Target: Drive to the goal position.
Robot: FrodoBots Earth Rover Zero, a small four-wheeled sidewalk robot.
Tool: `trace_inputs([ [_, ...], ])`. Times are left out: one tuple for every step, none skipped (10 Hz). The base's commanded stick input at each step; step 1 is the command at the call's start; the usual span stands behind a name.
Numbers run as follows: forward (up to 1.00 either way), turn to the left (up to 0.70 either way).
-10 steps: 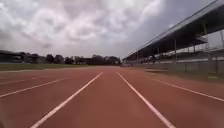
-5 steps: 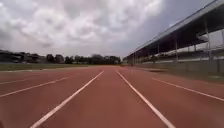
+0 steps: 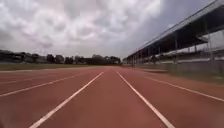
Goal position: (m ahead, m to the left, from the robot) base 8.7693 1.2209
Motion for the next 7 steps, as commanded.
trace_inputs([
  [0.45,0.0],
  [0.45,0.0],
  [0.45,0.0],
  [0.45,0.0],
  [0.45,0.0],
  [0.45,0.0],
  [0.45,0.0],
])
